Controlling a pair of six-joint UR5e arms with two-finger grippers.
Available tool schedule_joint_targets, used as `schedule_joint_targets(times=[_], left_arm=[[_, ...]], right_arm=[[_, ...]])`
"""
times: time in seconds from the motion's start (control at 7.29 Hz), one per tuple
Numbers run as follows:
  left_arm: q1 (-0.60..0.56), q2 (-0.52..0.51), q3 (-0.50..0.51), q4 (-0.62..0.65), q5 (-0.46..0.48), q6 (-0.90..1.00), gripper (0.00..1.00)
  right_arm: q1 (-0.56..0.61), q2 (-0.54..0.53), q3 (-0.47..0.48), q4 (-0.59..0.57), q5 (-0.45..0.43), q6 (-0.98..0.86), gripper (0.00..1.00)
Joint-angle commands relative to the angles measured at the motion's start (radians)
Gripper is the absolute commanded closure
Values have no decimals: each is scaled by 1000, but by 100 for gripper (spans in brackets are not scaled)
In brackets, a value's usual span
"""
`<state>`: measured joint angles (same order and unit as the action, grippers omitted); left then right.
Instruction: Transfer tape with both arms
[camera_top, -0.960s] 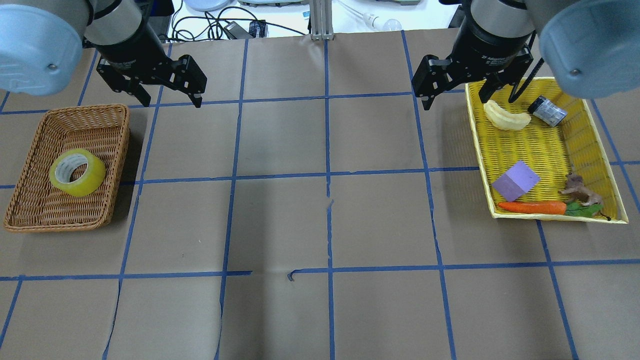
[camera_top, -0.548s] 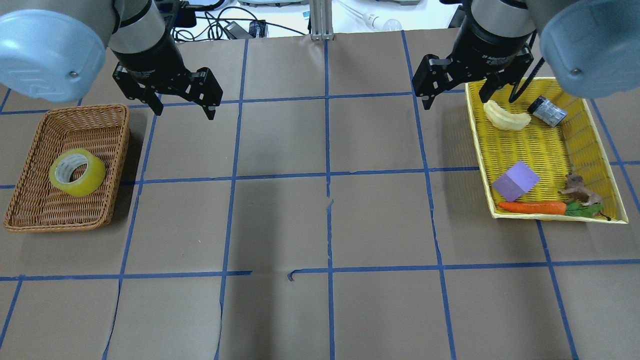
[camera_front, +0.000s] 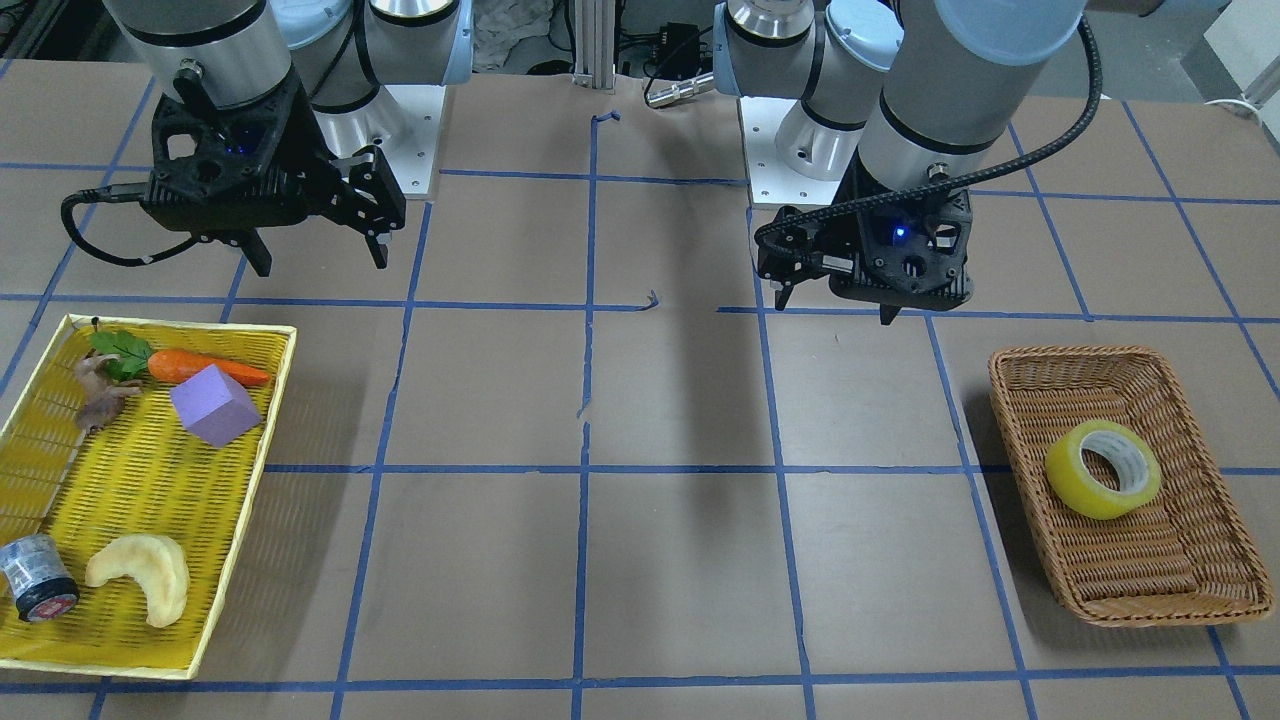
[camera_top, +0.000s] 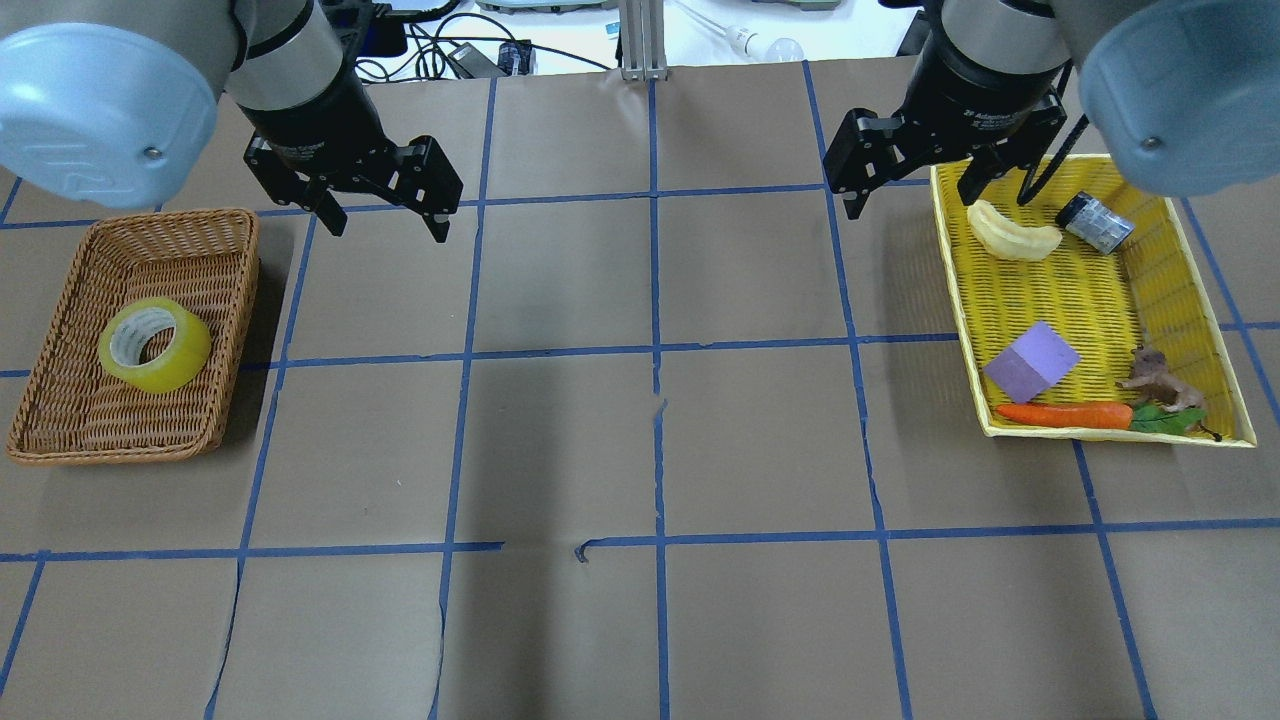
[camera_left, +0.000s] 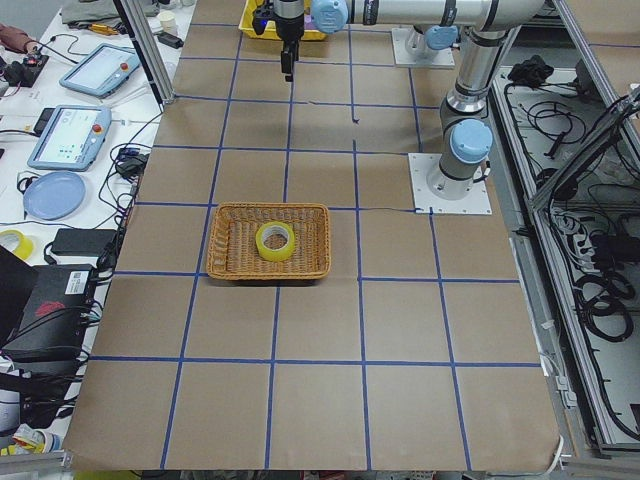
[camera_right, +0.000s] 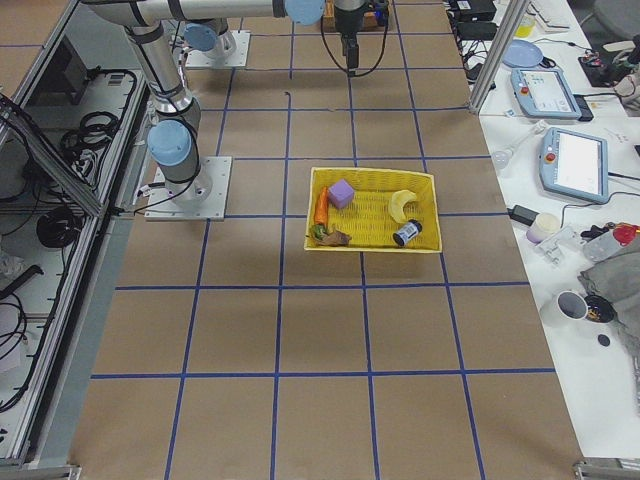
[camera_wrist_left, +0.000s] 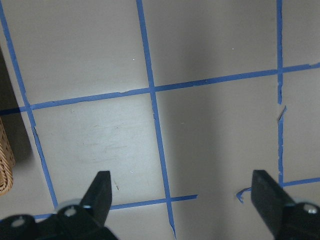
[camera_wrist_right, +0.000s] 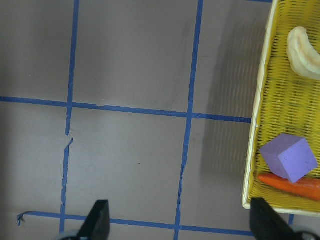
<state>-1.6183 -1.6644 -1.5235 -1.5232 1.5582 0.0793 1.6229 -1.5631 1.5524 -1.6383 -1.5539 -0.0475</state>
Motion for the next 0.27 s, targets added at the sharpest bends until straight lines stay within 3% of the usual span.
schedule_joint_targets(times=[0.0, 0.14], left_arm=[[0, 0, -1, 0, 0, 4, 0], [0, 0, -4, 1, 0, 7, 0]], right_arm=[[0, 0, 0, 0, 0, 0, 0], [0, 0, 0, 0, 0, 0, 0]])
